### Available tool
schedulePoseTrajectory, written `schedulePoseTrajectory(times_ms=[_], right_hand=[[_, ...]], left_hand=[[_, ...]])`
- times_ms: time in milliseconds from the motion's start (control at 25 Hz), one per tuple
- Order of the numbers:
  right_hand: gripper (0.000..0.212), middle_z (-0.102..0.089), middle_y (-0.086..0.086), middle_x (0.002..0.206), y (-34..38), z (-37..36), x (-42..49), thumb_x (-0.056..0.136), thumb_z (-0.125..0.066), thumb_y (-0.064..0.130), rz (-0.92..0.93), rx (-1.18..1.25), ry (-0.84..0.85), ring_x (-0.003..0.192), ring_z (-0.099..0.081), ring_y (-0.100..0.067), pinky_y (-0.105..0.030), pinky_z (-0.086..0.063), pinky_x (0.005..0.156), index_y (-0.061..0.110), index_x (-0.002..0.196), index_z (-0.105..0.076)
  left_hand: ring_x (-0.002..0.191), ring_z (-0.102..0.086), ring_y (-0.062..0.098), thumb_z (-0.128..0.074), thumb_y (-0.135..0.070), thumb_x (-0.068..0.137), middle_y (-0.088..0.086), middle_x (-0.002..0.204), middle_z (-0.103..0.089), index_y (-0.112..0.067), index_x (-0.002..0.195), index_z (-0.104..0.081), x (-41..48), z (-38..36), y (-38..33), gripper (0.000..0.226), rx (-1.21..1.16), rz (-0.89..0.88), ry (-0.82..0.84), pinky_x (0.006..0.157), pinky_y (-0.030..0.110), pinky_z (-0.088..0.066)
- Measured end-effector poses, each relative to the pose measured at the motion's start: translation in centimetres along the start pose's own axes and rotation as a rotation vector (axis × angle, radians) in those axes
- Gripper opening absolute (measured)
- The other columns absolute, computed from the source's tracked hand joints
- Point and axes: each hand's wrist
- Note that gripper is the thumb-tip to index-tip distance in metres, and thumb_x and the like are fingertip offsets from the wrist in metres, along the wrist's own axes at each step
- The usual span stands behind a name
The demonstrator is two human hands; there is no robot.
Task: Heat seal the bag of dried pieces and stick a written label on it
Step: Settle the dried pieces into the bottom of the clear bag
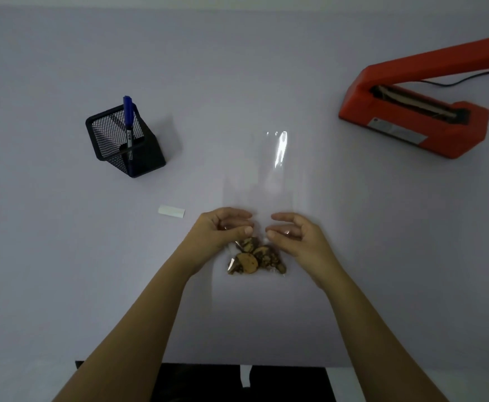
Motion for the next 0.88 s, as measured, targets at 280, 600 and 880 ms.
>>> schedulePoseTrajectory(times_ms=[280,600,880], right_hand=[[0.013,-0.074,0.003,0.078,0.0,-0.6,0.6,0.074,-0.077,0.015,-0.020,-0.016,-0.067,0.075,-0.071,-0.012,-0.021,-0.054,0.067,0.022,0.082,-0.069],[0.050,-0.075,-0.001,0.094,0.9,-0.9,0.7,0.066,-0.079,0.028,-0.095,0.120,0.020,0.086,-0.071,-0.022,-0.034,-0.058,0.075,0.027,0.109,-0.055],[0.054,-0.076,0.002,0.086,1.0,-0.4,0.8,0.060,-0.083,0.032,-0.060,0.037,0.033,0.082,-0.072,-0.017,-0.027,-0.056,0.075,0.029,0.107,-0.059]], left_hand=[[0.082,-0.072,0.020,-0.074,-0.002,0.074,0.004,0.083,-0.076,-0.017,0.089,-0.073,0.6,0.1,0.5,0.022,0.034,-0.030,-0.054,0.074,0.025,-0.057],[0.084,-0.071,0.017,-0.072,-0.007,0.077,0.004,0.084,-0.076,-0.019,0.099,-0.069,0.6,-0.1,0.3,0.025,0.047,-0.026,0.012,0.073,0.017,-0.054],[0.083,-0.071,0.010,-0.073,-0.009,0.077,-0.001,0.082,-0.076,-0.024,0.099,-0.068,0.9,0.5,-0.5,0.026,0.093,0.000,0.025,0.068,0.011,-0.052]])
Point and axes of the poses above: each hand's wrist, its own x-axis towards the middle knuckle, its own z-axis out of the back of the hand, y = z × x
